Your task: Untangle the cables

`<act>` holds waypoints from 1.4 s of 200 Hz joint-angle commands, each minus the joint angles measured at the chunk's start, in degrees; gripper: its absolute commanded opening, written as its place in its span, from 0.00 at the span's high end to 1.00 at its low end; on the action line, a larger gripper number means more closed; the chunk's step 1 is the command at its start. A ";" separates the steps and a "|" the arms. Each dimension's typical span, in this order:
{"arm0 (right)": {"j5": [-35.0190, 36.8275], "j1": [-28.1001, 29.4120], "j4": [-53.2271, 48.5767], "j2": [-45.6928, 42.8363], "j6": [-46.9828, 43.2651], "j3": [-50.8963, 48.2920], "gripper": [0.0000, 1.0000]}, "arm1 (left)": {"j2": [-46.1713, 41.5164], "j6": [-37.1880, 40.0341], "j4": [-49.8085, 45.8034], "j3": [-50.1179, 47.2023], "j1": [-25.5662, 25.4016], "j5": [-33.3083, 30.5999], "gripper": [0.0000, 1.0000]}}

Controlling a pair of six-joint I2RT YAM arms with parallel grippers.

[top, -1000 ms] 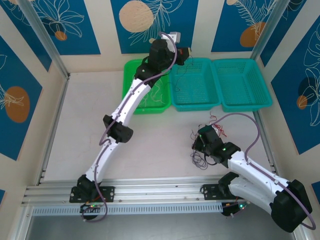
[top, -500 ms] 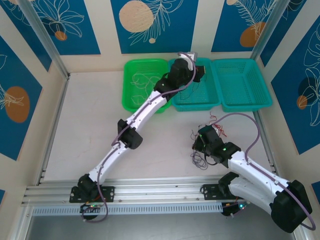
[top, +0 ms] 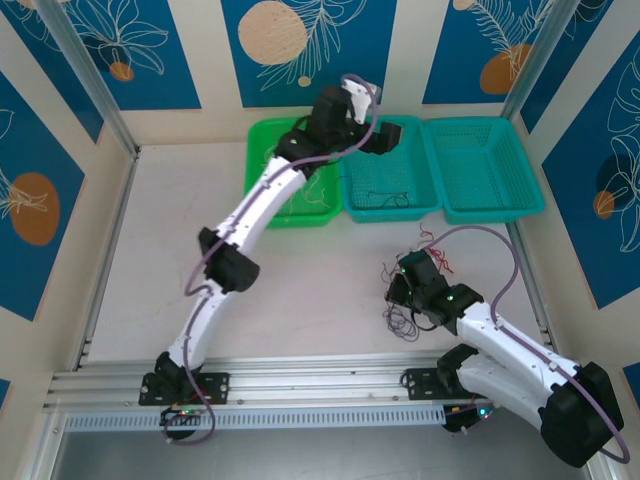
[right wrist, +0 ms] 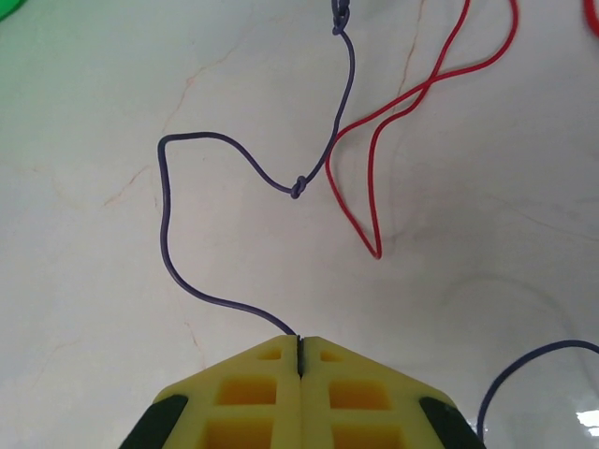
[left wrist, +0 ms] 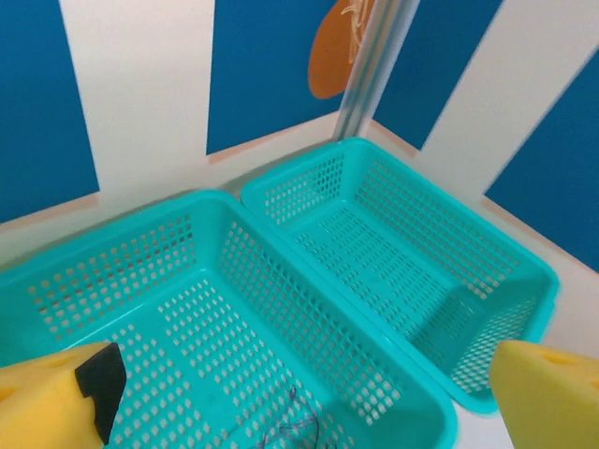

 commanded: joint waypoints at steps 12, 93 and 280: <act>-13.39 0.00 3.86 1.30 -7.54 2.26 1.00 | -23.45 6.79 0.17 -17.86 5.19 4.25 0.00; -26.57 0.84 17.25 9.70 -9.12 8.57 1.00 | -63.94 -15.67 4.17 -72.67 5.46 8.21 0.00; -19.31 10.97 19.42 19.30 -4.86 16.85 1.00 | -54.60 -54.17 52.75 -116.06 -1.55 15.59 0.43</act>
